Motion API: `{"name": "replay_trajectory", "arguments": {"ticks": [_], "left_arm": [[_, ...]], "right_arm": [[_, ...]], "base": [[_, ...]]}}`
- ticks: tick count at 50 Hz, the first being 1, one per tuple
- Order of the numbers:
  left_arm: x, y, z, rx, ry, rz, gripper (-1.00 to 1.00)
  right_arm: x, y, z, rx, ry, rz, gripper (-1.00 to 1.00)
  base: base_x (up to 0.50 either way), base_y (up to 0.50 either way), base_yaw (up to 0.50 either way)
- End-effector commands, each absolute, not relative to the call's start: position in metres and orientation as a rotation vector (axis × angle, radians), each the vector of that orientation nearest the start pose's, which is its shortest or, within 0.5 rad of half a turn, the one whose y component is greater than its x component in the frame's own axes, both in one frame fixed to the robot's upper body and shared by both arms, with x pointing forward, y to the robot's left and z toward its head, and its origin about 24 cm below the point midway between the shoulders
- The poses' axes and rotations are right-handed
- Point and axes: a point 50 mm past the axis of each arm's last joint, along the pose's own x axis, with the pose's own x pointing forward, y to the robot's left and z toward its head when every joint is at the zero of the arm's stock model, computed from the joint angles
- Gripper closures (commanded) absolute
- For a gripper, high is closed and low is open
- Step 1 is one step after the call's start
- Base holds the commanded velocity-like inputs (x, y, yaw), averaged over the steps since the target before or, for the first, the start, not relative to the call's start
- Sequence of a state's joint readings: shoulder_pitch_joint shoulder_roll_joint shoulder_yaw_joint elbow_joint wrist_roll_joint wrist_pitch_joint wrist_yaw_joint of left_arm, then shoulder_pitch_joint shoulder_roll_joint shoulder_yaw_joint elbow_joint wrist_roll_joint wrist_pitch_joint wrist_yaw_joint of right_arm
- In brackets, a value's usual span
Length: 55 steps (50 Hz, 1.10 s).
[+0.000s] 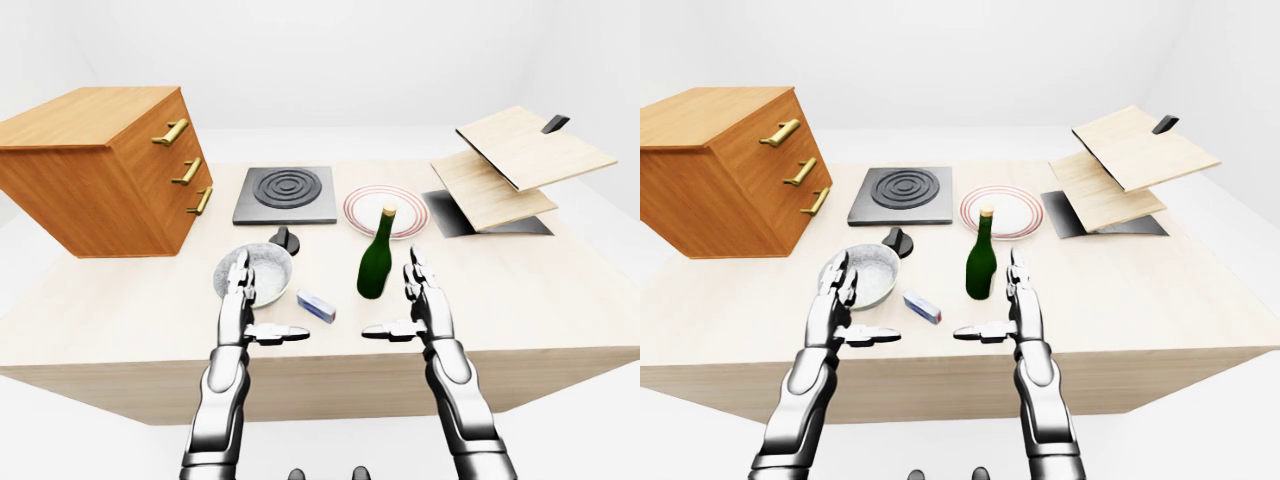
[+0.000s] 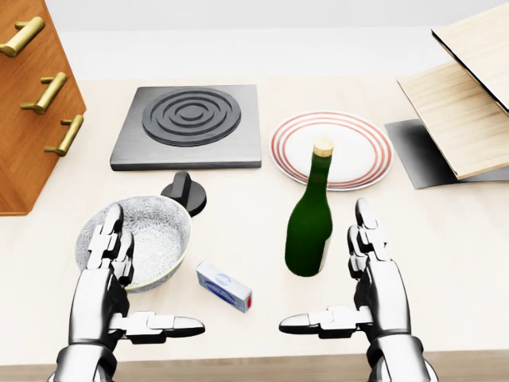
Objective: Put the bowl on the top of the cabinet.
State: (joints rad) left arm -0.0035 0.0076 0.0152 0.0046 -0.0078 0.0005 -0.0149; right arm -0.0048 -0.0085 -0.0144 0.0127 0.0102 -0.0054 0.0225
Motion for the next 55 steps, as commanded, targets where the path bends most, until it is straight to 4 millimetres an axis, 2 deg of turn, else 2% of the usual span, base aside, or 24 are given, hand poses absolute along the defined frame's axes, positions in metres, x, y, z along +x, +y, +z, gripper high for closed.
{"name": "replay_trajectory", "arguments": {"ticks": [1, 18, 19, 21, 23, 25, 26, 29, 30, 35, 43, 46, 55], "left_arm": [[0.255, 0.160, 0.040, -0.002, 0.004, -0.001, -1.00], [0.254, 0.159, 0.043, 0.004, -0.008, -0.008, -1.00], [0.228, 0.157, 0.087, 0.039, -0.249, -0.015, -1.00], [0.211, 0.154, 0.101, 0.099, -0.302, -0.009, -1.00], [0.204, 0.154, 0.111, 0.091, -0.346, 0.000, -1.00], [0.204, 0.154, 0.111, 0.090, -0.348, 0.001, -1.00], [0.199, 0.159, 0.121, 0.086, -0.388, 0.042, -1.00], [0.199, 0.159, 0.121, 0.086, -0.391, 0.045, -1.00], [0.192, 0.159, 0.128, 0.094, -0.419, 0.051, -1.00], [0.189, 0.159, 0.132, 0.109, -0.435, 0.058, -1.00], [0.189, 0.159, 0.133, 0.110, -0.435, 0.058, -1.00], [0.186, 0.158, 0.135, 0.116, -0.444, 0.056, -1.00], [0.186, 0.156, 0.133, 0.117, -0.435, 0.044, -1.00]], "right_arm": [[0.256, -0.159, 0.037, 0.010, 0.011, 0.027, -1.00], [0.254, -0.157, 0.040, 0.001, -0.014, 0.040, -1.00], [0.228, -0.149, 0.086, -0.148, -0.242, 0.046, -1.00], [0.217, -0.148, 0.104, -0.192, -0.318, 0.024, -1.00], [0.211, -0.148, 0.113, -0.209, -0.357, 0.019, -1.00], [0.211, -0.148, 0.113, -0.209, -0.358, 0.019, -1.00], [0.208, -0.148, 0.117, -0.233, -0.373, 0.010, -1.00], [0.208, -0.148, 0.117, -0.234, -0.373, 0.009, -1.00], [0.204, -0.147, 0.123, -0.242, -0.398, 0.008, -1.00], [0.202, -0.146, 0.125, -0.250, -0.407, 0.010, -1.00], [0.202, -0.146, 0.125, -0.250, -0.407, 0.010, -1.00], [0.197, -0.144, 0.131, -0.275, -0.430, 0.018, -1.00], [0.197, -0.144, 0.129, -0.273, -0.422, 0.024, -1.00]], "base": [[0.00, 0.00, 0.00], [0.00, 0.00, 0.00], [0.00, 0.00, 0.00], [0.00, 0.00, 0.00], [0.00, 0.00, 0.00], [0.00, 0.00, 0.00], [0.00, 0.00, 0.00], [0.00, 0.00, 0.00], [0.00, 0.00, 0.00], [0.00, 0.00, 0.00], [0.00, 0.00, 0.00], [0.00, 0.06, 0.00], [0.00, 0.47, 0.00]]}}
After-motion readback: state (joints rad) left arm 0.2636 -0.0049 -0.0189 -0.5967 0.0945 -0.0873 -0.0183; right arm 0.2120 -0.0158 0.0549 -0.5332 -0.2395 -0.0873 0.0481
